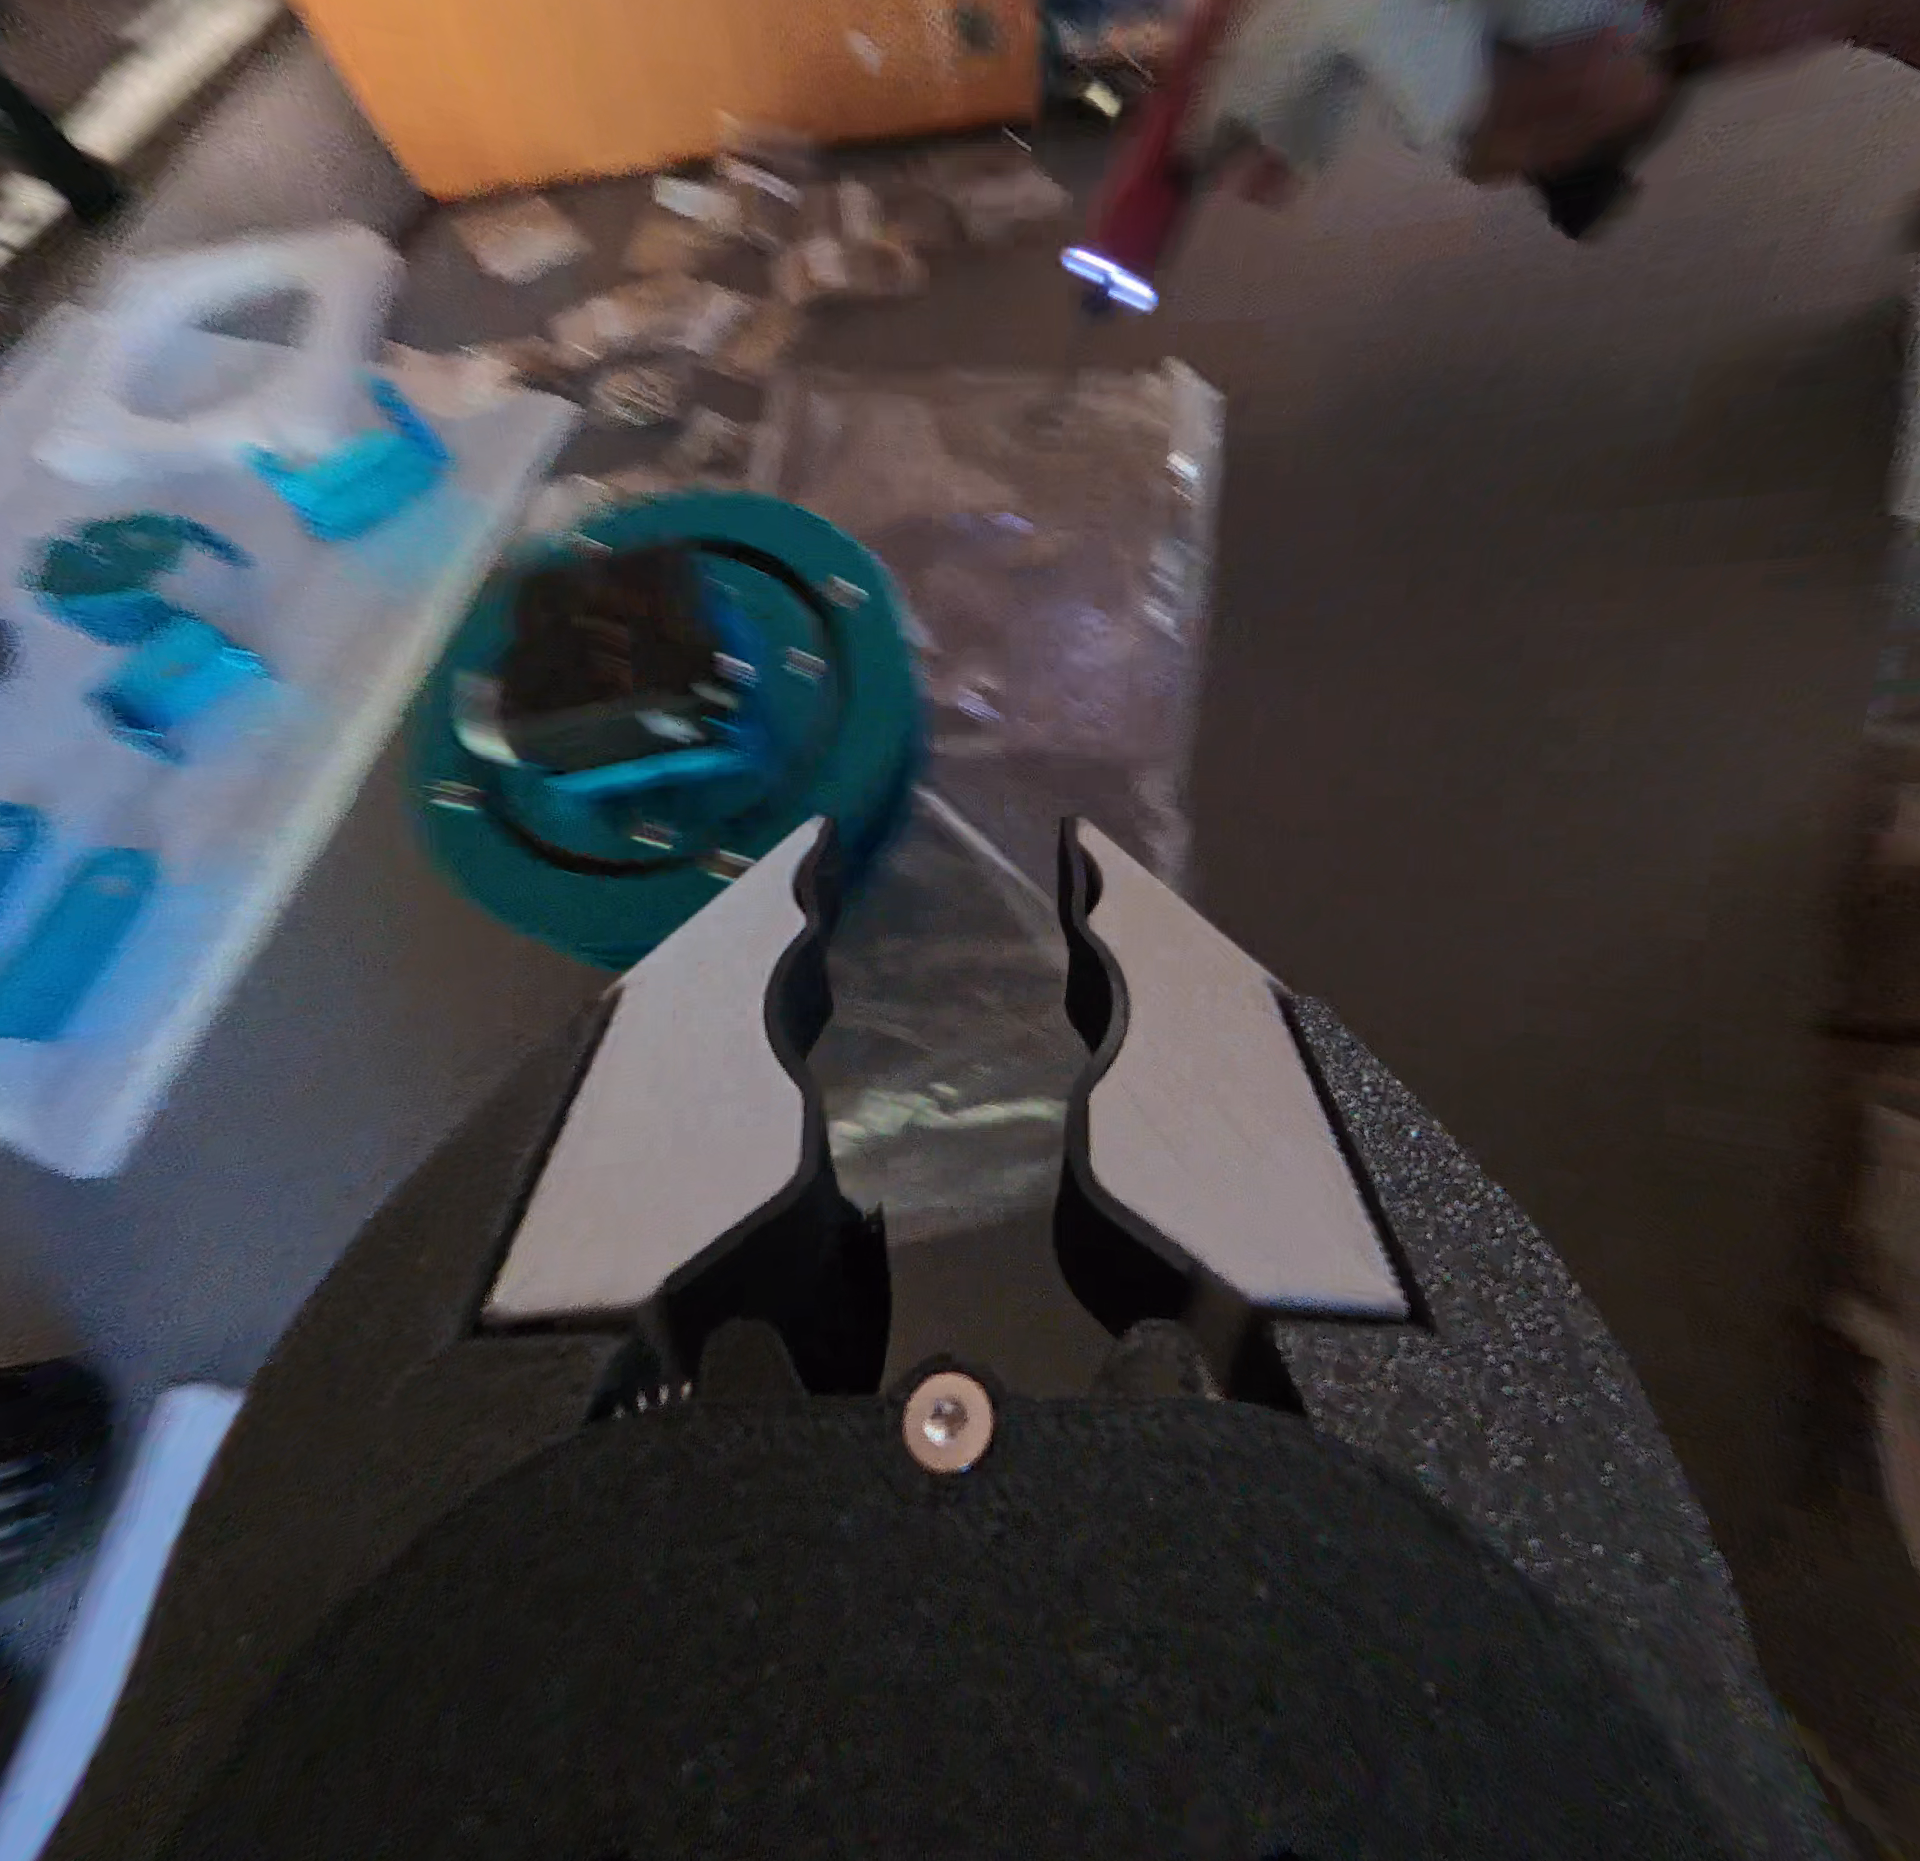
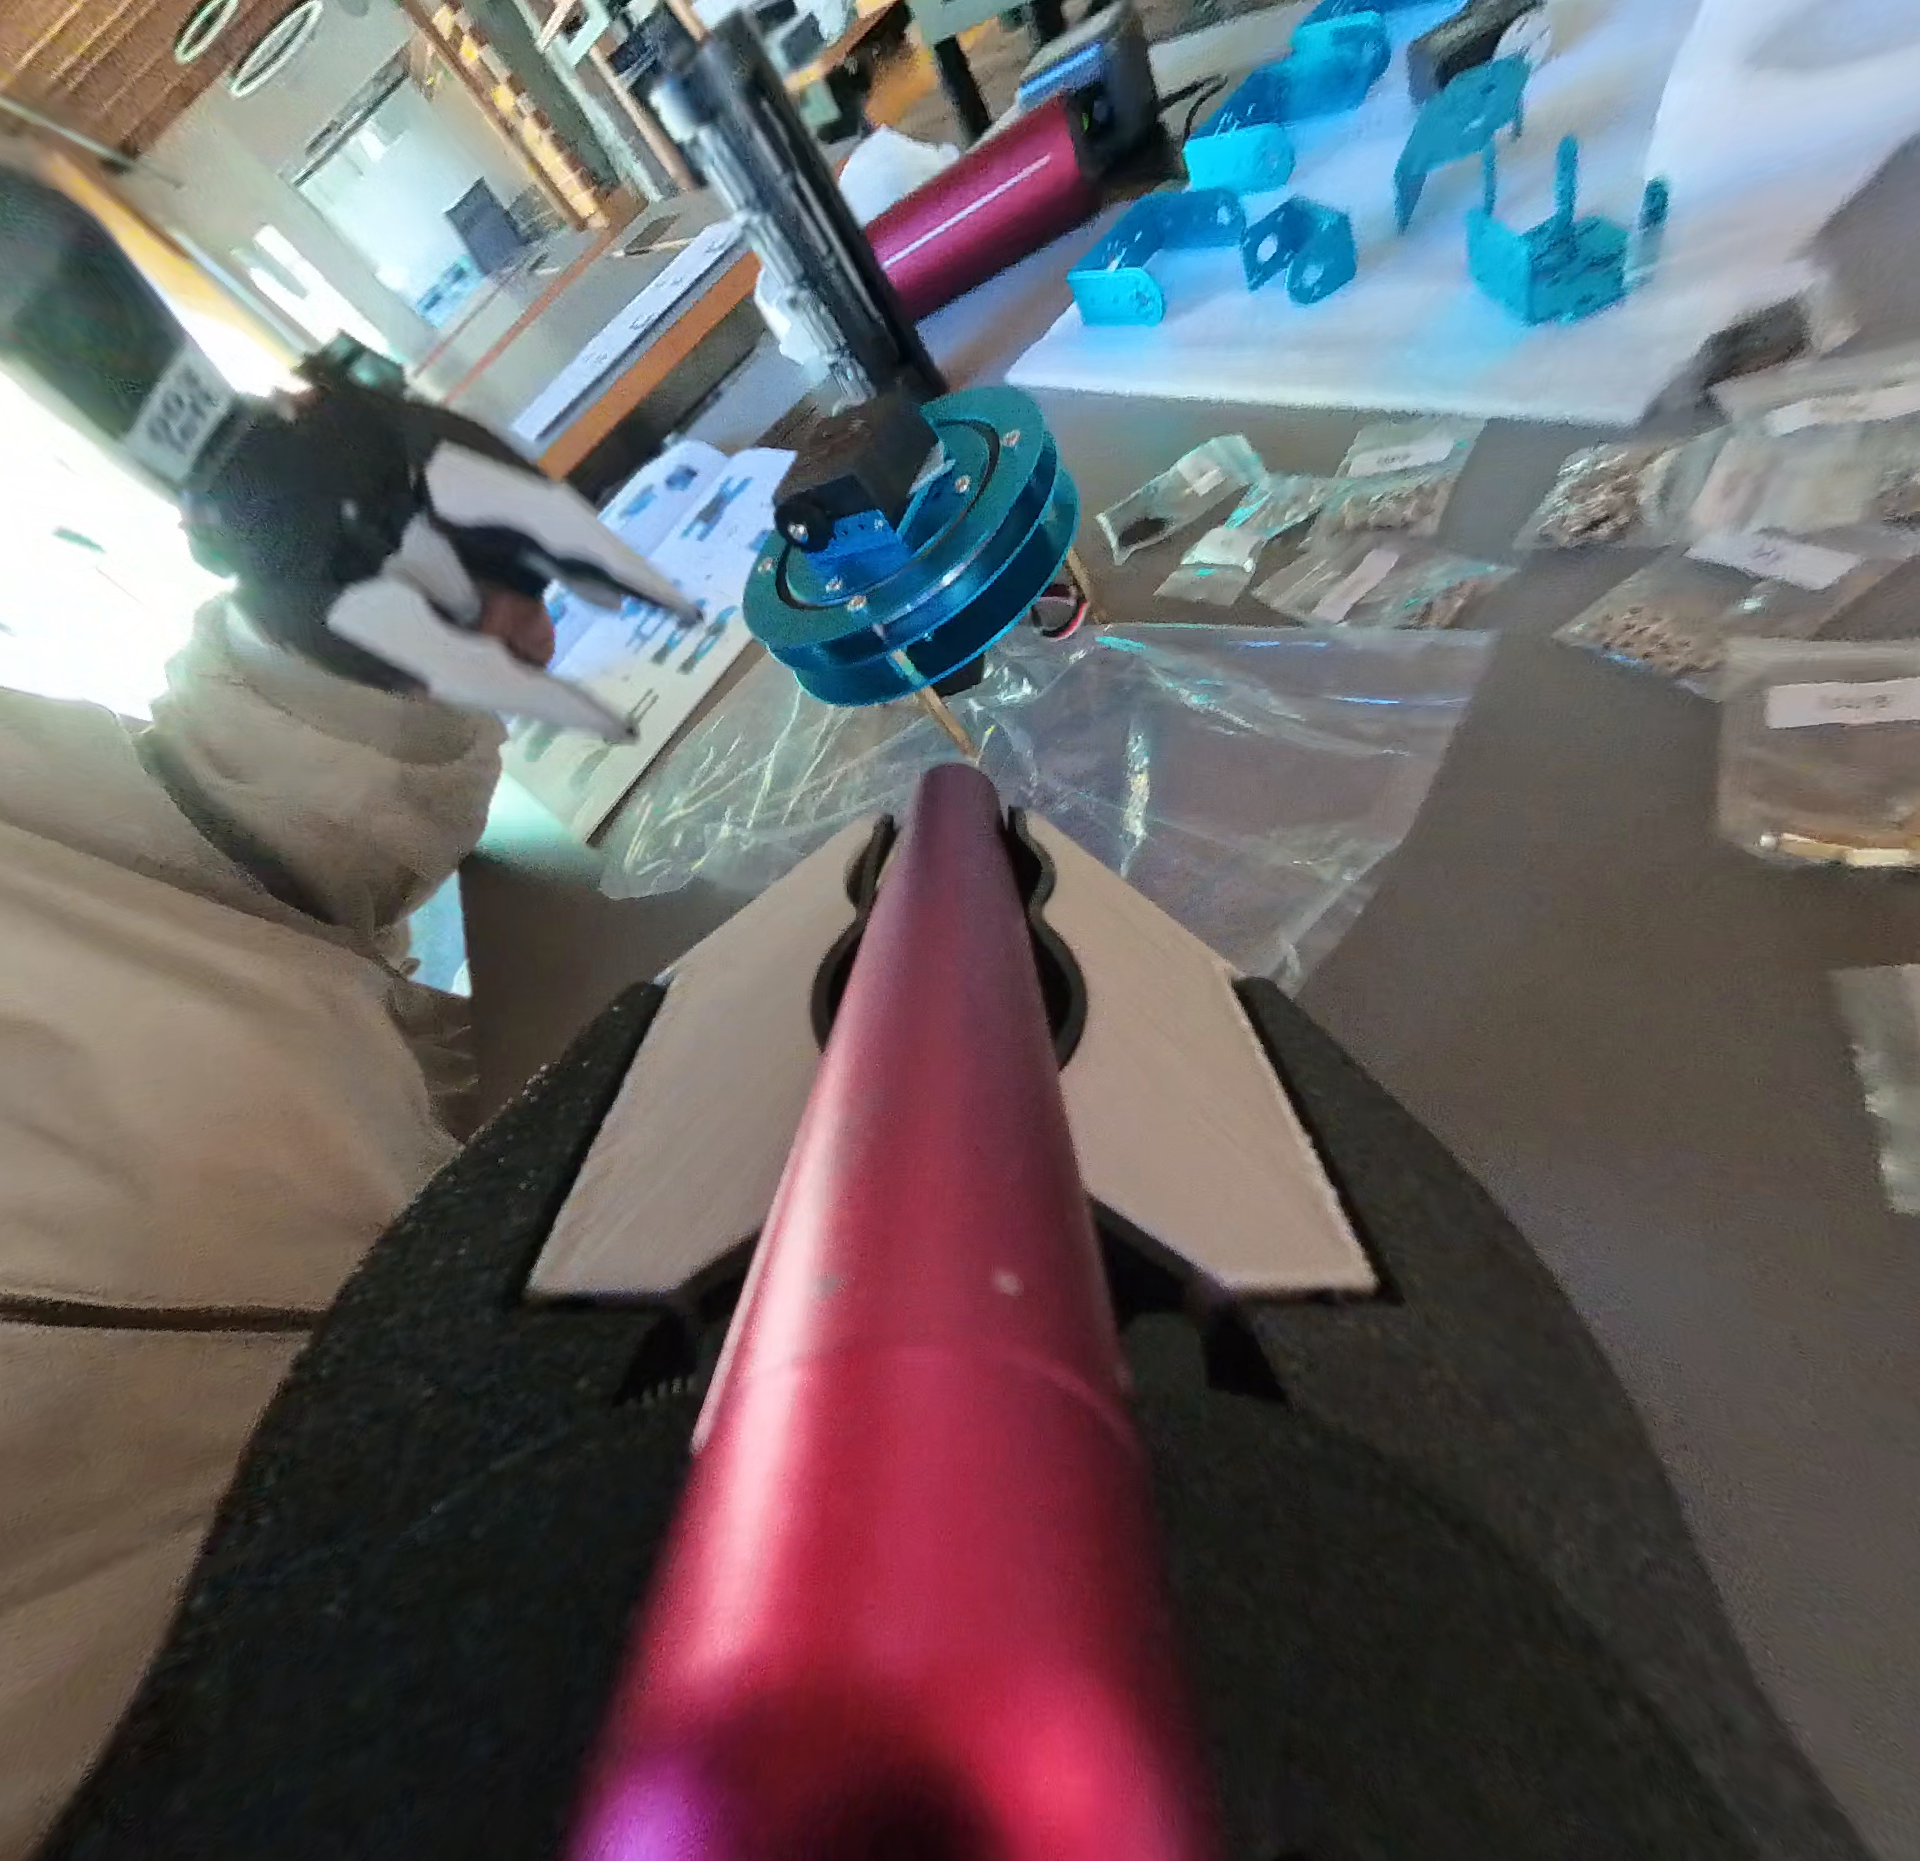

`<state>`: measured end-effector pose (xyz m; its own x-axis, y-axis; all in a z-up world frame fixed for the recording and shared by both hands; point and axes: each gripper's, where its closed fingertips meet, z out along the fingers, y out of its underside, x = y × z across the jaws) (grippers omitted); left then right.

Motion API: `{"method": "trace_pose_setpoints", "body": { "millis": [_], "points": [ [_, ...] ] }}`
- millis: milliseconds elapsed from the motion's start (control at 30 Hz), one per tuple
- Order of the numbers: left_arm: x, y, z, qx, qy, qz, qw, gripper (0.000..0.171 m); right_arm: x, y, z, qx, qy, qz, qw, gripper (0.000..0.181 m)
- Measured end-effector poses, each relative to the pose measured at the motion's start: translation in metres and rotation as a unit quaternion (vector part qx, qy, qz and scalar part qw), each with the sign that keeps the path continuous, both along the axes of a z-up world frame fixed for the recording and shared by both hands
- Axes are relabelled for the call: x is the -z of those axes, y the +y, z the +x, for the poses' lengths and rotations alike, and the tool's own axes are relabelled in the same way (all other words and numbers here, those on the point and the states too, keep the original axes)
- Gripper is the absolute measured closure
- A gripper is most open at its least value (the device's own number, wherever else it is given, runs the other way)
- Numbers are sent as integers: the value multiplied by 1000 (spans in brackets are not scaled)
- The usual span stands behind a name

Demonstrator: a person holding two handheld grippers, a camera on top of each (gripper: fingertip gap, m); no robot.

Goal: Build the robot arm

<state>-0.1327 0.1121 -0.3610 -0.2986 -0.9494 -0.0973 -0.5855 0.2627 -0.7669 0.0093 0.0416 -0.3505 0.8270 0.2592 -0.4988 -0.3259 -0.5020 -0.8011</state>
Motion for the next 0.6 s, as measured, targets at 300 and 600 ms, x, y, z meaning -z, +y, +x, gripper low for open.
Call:
{"method": "trace_pose_setpoints", "body": {
  "millis": [300,600],
  "points": [
    [77,-45,-45,47,103,62,992,137,55,8,-41,-144,33,-108,983,160],
    [80,-15,-87,44,148,92,984,171,52,-25,-54,-159,78,-133,975,161]
  ]
}}
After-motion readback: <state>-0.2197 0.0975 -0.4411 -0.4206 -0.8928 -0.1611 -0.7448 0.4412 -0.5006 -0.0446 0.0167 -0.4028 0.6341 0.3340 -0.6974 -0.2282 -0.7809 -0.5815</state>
